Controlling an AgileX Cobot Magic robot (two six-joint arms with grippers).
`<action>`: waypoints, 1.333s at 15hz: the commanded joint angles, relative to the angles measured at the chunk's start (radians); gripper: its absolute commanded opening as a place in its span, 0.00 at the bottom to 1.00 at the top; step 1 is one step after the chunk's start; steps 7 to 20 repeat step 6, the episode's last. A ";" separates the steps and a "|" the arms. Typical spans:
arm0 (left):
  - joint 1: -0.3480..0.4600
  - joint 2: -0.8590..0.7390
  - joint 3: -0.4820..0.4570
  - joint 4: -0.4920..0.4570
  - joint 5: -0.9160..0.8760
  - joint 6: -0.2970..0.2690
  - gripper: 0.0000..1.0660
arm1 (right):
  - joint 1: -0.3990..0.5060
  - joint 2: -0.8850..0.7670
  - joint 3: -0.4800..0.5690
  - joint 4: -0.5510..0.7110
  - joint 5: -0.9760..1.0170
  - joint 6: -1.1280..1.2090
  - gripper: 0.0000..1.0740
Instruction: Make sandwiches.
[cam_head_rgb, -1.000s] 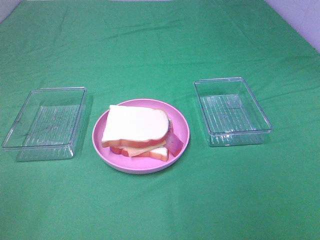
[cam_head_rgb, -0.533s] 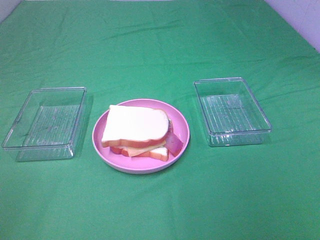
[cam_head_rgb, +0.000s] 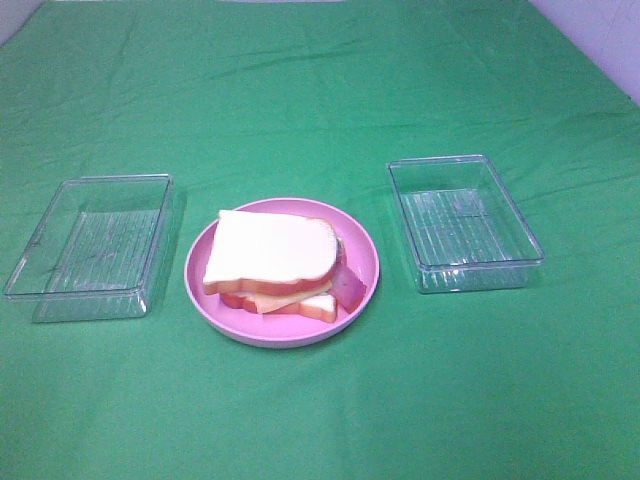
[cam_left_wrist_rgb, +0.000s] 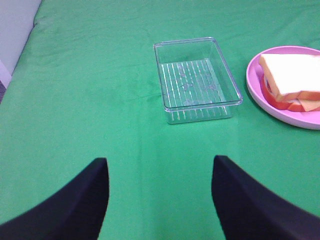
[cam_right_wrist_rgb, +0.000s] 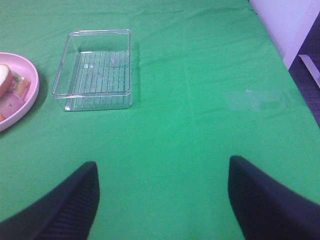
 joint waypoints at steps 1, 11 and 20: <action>0.005 -0.020 0.002 -0.011 -0.009 0.002 0.55 | -0.003 -0.014 0.002 0.000 0.000 -0.006 0.64; 0.005 -0.020 0.002 -0.011 -0.009 0.002 0.55 | -0.003 -0.014 0.002 0.000 0.000 -0.006 0.64; 0.005 -0.020 0.002 -0.011 -0.009 0.002 0.55 | -0.003 -0.014 0.002 0.000 0.000 -0.006 0.64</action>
